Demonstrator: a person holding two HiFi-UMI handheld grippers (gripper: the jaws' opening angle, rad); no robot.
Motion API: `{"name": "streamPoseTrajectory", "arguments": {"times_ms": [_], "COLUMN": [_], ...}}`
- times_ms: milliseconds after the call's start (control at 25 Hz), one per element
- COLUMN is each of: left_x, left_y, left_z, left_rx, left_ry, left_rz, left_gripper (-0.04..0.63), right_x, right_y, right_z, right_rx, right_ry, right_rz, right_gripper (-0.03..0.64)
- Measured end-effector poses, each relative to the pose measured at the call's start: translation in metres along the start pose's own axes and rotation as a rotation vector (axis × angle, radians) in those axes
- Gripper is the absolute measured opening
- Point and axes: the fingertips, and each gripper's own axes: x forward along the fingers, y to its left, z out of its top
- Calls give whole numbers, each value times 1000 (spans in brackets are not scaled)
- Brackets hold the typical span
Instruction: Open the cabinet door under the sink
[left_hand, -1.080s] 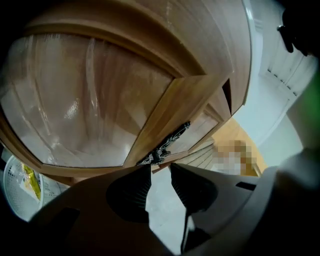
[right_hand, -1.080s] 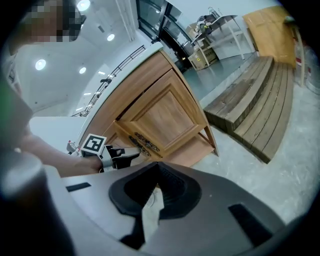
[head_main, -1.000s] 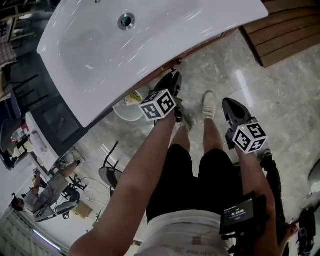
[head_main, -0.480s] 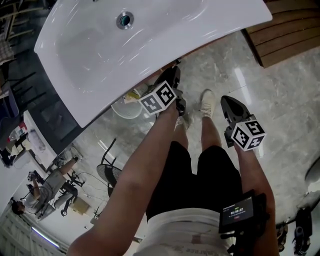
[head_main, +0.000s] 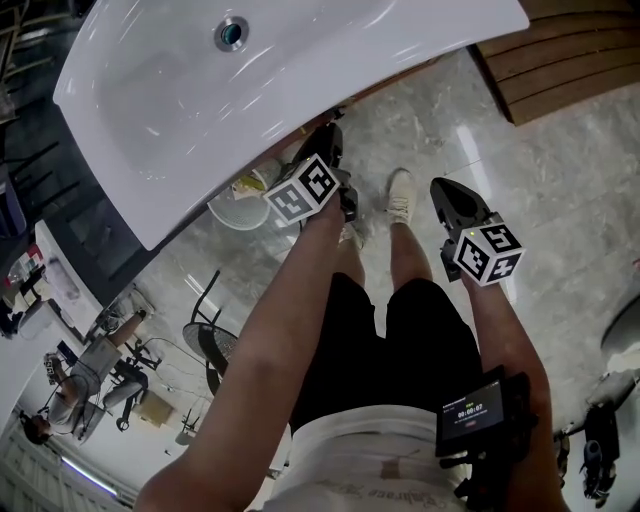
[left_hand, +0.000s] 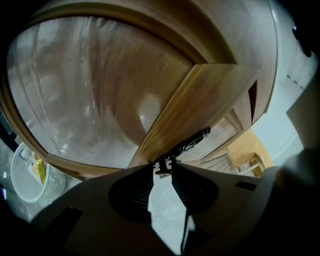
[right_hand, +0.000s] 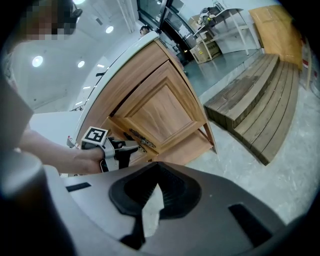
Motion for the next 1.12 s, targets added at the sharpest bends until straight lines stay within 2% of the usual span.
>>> {"name": "streamPoseTrajectory", "arguments": {"times_ms": [80,200,280,440,640,1120], "left_x": [-8,3,-1,7,5,-2], "left_y": [7,5,4,8,2,-6], "left_z": [-10,5,0,14,9,0], "left_rx": [7,-54,-79,-19,65,106], "left_ry": [35,-15,-25,-45,-41,-41], "left_rz": [14,12,4,-11,-3,-37], "left_gripper": [115,98,97,94,91,87], "right_x": [-4,12,3,14,10,16], "right_y": [3,-3,1,1,-2,11], "right_z": [-12,9,1,11,6,7], "right_rx": [6,-37,-31,-56,-40,9], "right_ry": [30,-4,12,5,19,16], "right_rz": [-5,23,15,29,21,62], "right_gripper": [13,12,12,13,13,12]}}
